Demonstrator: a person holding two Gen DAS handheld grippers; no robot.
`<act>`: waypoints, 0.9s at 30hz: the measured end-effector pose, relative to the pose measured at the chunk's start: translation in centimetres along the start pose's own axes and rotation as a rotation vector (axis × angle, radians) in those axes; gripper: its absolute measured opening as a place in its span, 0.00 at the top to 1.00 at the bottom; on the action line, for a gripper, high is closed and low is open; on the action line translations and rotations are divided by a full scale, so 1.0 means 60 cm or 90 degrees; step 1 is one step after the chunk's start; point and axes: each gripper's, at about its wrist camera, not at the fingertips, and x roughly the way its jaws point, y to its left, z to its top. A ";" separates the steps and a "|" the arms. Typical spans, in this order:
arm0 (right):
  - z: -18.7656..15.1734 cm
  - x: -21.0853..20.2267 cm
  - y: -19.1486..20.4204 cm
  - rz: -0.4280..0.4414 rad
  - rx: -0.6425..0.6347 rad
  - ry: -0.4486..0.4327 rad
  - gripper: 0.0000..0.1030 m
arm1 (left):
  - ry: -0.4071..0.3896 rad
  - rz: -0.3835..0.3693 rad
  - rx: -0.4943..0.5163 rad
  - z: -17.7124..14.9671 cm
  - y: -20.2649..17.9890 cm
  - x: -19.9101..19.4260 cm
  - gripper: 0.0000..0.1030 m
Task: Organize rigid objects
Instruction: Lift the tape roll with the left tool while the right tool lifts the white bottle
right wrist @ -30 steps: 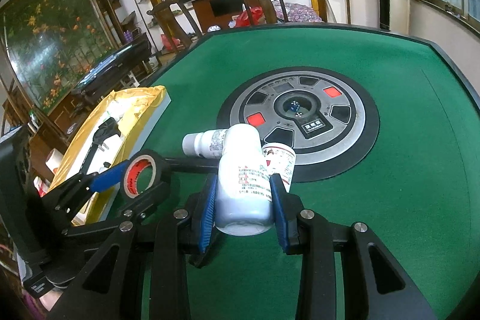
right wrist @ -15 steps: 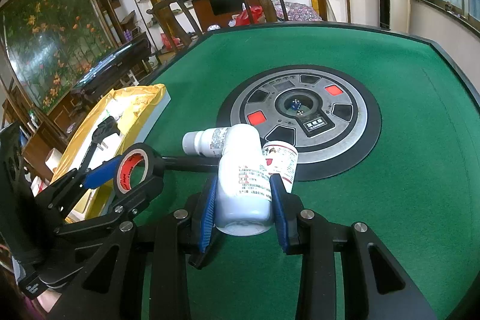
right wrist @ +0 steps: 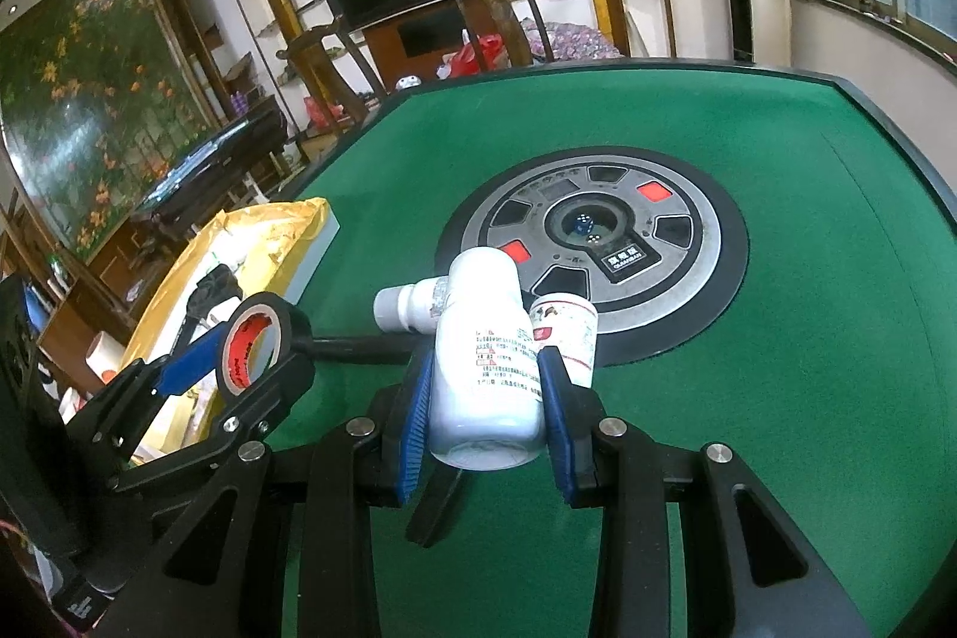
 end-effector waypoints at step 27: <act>-0.024 -0.003 0.101 0.012 -0.040 -0.002 0.70 | -0.049 0.029 -0.033 -0.015 0.076 -0.072 0.40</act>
